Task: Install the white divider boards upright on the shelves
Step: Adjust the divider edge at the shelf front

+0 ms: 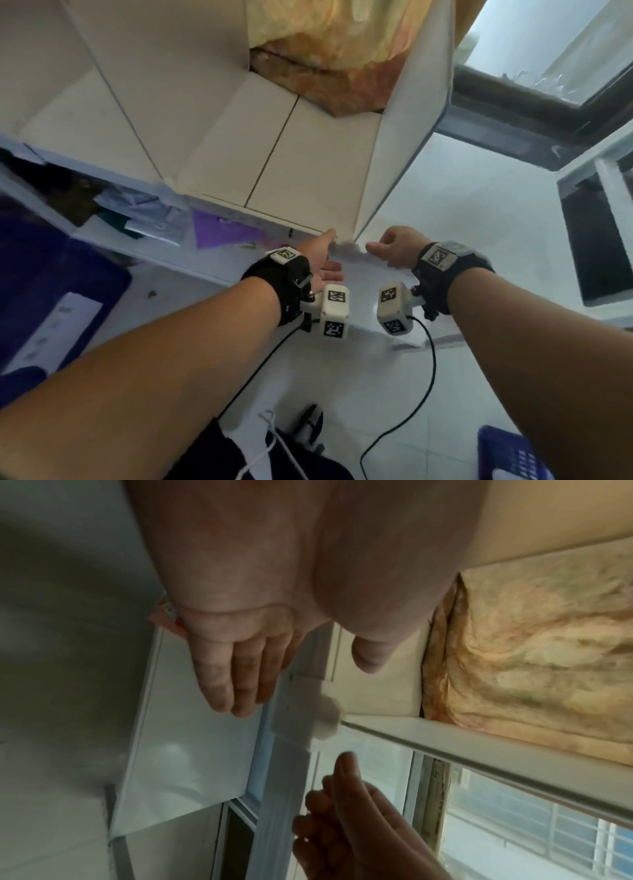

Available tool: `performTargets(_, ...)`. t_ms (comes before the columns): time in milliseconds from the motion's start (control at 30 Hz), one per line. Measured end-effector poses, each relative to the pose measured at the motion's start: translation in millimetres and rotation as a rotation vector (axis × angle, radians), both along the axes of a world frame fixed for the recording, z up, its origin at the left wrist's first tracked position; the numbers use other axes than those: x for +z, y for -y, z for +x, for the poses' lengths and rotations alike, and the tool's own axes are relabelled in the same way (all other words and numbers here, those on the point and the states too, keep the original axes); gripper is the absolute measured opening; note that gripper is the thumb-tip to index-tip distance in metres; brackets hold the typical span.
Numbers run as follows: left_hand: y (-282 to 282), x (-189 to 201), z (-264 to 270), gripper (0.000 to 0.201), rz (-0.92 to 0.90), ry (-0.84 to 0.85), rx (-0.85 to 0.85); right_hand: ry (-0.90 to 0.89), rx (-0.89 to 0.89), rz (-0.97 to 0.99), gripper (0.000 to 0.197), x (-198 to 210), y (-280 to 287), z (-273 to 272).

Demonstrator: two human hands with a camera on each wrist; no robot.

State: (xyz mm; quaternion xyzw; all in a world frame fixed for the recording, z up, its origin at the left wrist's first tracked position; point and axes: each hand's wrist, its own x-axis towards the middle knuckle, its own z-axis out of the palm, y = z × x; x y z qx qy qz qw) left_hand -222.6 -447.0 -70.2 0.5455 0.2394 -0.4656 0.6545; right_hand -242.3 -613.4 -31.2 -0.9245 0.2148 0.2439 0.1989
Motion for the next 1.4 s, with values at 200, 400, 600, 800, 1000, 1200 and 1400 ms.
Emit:
performTargets(200,22,-21,-7,0.073,-0.070,-0.067,0.158,-0.057,0.117,0.071,0.043,-14,8,20)
performTargets(400,40,-45,-4,0.068,-0.215,-0.140,0.289,-0.135,0.182,0.180,0.045,-17,25,34)
performTargets(600,48,-53,-6,0.068,-0.296,-0.205,0.354,-0.134,0.131,0.209,0.041,-24,26,42)
performTargets(800,49,-58,-6,0.071,-0.313,-0.186,0.427,-0.155,0.108,0.234,0.040,-23,25,46)
performTargets(1000,40,-57,-3,0.074,-0.280,-0.163,0.505,-0.126,0.140,0.231,0.039,-24,7,51)
performTargets(1200,14,-63,1,0.061,-0.312,-0.105,0.585,-0.096,0.201,0.221,0.040,-27,-18,66)
performTargets(1400,12,-64,0,0.042,-0.336,-0.093,0.597,-0.053,0.183,0.220,0.041,-29,-21,66)
